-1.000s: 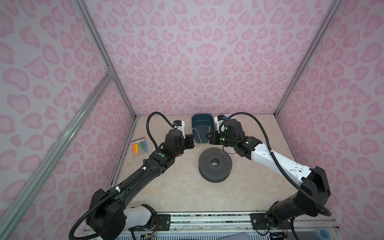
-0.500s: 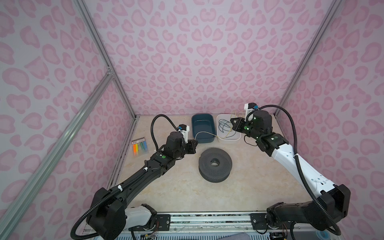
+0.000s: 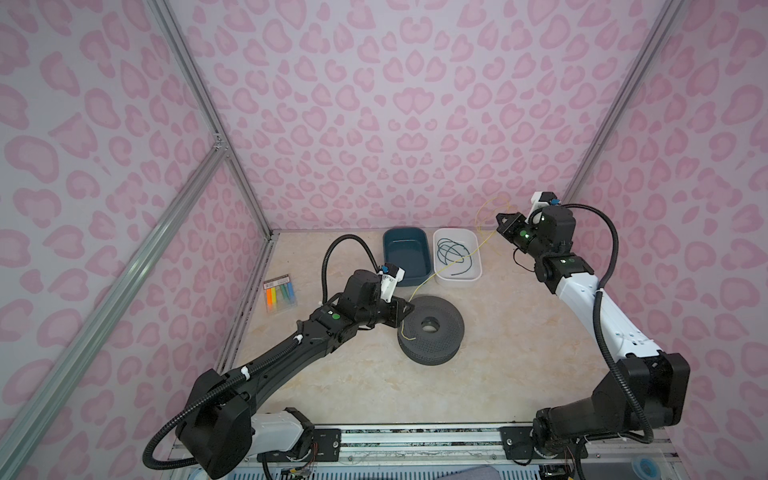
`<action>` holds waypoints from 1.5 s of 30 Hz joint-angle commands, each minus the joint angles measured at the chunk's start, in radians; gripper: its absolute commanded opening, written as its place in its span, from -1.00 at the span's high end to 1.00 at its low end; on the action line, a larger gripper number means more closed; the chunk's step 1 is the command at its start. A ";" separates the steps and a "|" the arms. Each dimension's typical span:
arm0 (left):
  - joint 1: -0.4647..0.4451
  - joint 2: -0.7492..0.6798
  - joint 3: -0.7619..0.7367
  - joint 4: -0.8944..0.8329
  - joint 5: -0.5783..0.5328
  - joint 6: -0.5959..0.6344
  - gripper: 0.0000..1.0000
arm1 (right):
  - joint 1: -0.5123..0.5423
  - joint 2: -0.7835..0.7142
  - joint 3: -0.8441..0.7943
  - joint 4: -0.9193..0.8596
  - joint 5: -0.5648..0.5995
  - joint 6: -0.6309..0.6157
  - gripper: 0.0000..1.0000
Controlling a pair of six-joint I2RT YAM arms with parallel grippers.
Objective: Wrap the cables
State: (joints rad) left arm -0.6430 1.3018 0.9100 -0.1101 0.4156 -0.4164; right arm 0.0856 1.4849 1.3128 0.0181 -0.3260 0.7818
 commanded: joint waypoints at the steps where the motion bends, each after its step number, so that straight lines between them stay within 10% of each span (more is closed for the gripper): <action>1: -0.012 -0.010 -0.007 -0.084 0.016 0.052 0.92 | -0.011 0.031 0.023 0.131 0.005 0.058 1.00; 25: -0.121 0.002 -0.001 -0.140 0.059 0.122 0.93 | -0.091 0.172 0.097 0.216 -0.122 0.161 0.85; 28: -0.118 0.017 0.015 -0.126 0.056 0.114 0.93 | -0.114 0.114 -0.018 0.267 -0.152 0.191 0.48; 45: -0.120 0.289 0.309 -0.067 0.154 0.128 0.93 | -0.146 -0.452 -0.390 -0.062 -0.097 0.027 -0.03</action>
State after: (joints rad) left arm -0.7612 1.5654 1.1809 -0.2012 0.5526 -0.3088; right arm -0.0776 1.0676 0.9344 0.0402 -0.3901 0.8528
